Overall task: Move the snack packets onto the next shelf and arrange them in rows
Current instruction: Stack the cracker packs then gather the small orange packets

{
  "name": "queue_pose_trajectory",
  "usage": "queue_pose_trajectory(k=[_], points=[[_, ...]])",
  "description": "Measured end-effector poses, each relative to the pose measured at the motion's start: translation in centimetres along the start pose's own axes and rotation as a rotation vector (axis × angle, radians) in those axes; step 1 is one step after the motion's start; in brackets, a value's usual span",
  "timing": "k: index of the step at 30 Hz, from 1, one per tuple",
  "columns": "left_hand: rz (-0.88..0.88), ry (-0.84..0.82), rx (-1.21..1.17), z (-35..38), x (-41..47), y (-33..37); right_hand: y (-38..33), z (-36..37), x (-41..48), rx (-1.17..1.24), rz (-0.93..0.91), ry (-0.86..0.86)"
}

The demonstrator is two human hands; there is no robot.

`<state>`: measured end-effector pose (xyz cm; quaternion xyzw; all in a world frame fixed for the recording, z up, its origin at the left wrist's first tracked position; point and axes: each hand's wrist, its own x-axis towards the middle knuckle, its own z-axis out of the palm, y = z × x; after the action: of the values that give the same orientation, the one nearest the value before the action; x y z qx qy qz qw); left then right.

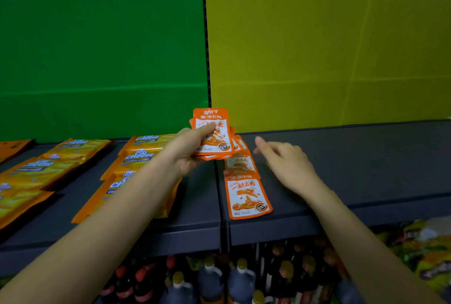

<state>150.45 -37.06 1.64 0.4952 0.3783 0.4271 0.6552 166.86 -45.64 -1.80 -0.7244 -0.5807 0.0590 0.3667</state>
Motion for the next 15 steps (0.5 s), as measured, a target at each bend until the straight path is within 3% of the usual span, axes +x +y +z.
queue_pose_trajectory(k=[7, 11, 15], points=[[0.057, -0.086, 0.043, 6.2, 0.7, -1.4, 0.3, -1.6, 5.2, 0.255, 0.014, 0.006], [0.005, -0.063, 0.047, 8.4, 1.8, -1.6, 2.8, -2.6, 7.1, 0.472, 0.012, -0.062], [-0.032, 0.002, -0.049, 10.2, 2.7, -1.6, 4.9, -3.5, 9.1, 0.541, -0.007, -0.151]])
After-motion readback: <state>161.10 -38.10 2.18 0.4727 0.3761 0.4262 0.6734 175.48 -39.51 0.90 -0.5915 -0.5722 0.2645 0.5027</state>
